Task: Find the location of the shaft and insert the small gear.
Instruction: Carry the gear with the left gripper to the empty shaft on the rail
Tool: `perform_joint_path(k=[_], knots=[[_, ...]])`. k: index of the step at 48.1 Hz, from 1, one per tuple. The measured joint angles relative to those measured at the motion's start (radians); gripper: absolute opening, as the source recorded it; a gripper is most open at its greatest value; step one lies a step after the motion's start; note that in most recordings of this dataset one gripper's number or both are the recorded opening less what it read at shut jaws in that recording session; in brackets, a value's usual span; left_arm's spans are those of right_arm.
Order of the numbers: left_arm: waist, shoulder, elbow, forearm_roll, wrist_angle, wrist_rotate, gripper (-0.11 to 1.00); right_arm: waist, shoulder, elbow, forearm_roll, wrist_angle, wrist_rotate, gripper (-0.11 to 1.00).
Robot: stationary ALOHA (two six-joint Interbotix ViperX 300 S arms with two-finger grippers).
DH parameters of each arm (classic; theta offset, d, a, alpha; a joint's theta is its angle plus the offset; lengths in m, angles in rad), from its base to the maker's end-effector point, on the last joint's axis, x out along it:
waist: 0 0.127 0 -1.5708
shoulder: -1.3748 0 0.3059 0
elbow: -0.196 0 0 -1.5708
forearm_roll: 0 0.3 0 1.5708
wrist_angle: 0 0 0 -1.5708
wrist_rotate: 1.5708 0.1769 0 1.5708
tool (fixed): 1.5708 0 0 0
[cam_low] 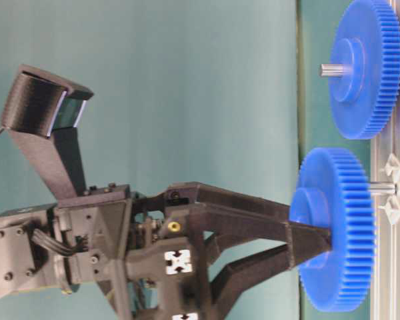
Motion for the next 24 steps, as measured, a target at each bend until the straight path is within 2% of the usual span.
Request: perform_joint_path(k=[11, 24], knots=[[0.02, -0.009, -0.035, 0.002, 0.014, 0.006, 0.64, -0.002, 0.0, 0.0, 0.002, 0.0, 0.0, 0.02], [0.043, -0.009, -0.048, 0.003, 0.026, 0.069, 0.64, 0.0, -0.005, 0.0, 0.0, 0.0, 0.0, 0.02]])
